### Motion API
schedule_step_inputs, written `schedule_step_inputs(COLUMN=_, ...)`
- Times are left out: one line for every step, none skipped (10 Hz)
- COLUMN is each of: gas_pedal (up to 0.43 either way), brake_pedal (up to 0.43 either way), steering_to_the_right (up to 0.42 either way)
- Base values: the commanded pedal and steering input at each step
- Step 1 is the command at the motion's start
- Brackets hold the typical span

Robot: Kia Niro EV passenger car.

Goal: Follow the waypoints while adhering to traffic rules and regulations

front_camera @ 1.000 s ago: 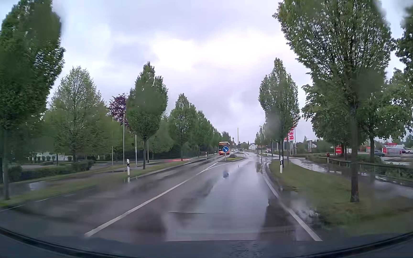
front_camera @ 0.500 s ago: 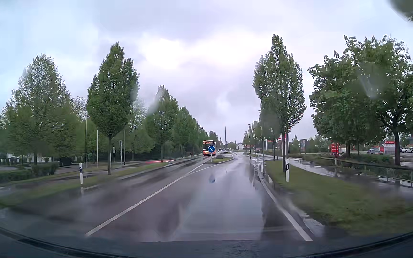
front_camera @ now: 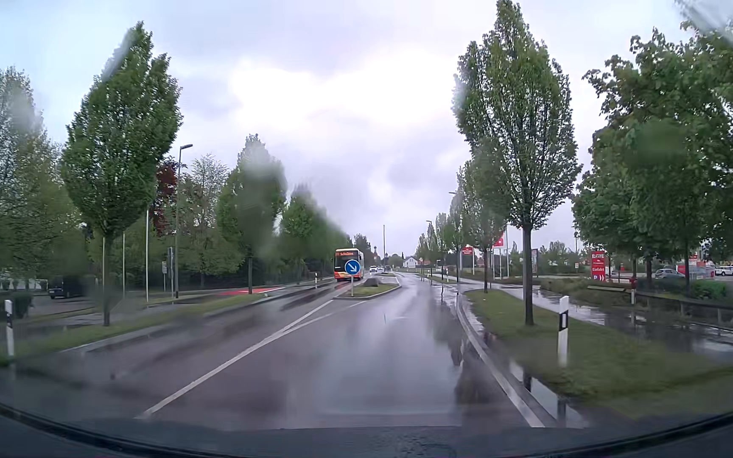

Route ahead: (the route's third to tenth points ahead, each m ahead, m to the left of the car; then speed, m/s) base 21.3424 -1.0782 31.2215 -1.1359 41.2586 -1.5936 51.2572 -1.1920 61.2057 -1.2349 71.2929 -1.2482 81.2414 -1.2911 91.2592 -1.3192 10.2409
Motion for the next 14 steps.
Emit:
schedule_step_inputs(gas_pedal=0.209, brake_pedal=0.0, steering_to_the_right=0.025)
schedule_step_inputs(gas_pedal=0.197, brake_pedal=0.0, steering_to_the_right=0.025)
schedule_step_inputs(gas_pedal=0.197, brake_pedal=0.0, steering_to_the_right=0.025)
schedule_step_inputs(gas_pedal=0.189, brake_pedal=0.0, steering_to_the_right=0.026)
schedule_step_inputs(gas_pedal=0.189, brake_pedal=0.0, steering_to_the_right=0.026)
schedule_step_inputs(gas_pedal=0.177, brake_pedal=0.0, steering_to_the_right=0.026)
schedule_step_inputs(gas_pedal=0.157, brake_pedal=0.0, steering_to_the_right=0.026)
schedule_step_inputs(gas_pedal=0.15, brake_pedal=0.0, steering_to_the_right=0.027)
schedule_step_inputs(gas_pedal=0.15, brake_pedal=0.0, steering_to_the_right=0.027)
schedule_step_inputs(gas_pedal=0.138, brake_pedal=0.0, steering_to_the_right=0.027)
schedule_step_inputs(gas_pedal=0.138, brake_pedal=0.0, steering_to_the_right=0.026)
schedule_step_inputs(gas_pedal=0.13, brake_pedal=0.0, steering_to_the_right=0.026)
schedule_step_inputs(gas_pedal=0.118, brake_pedal=0.0, steering_to_the_right=0.026)
schedule_step_inputs(gas_pedal=0.118, brake_pedal=0.0, steering_to_the_right=0.023)
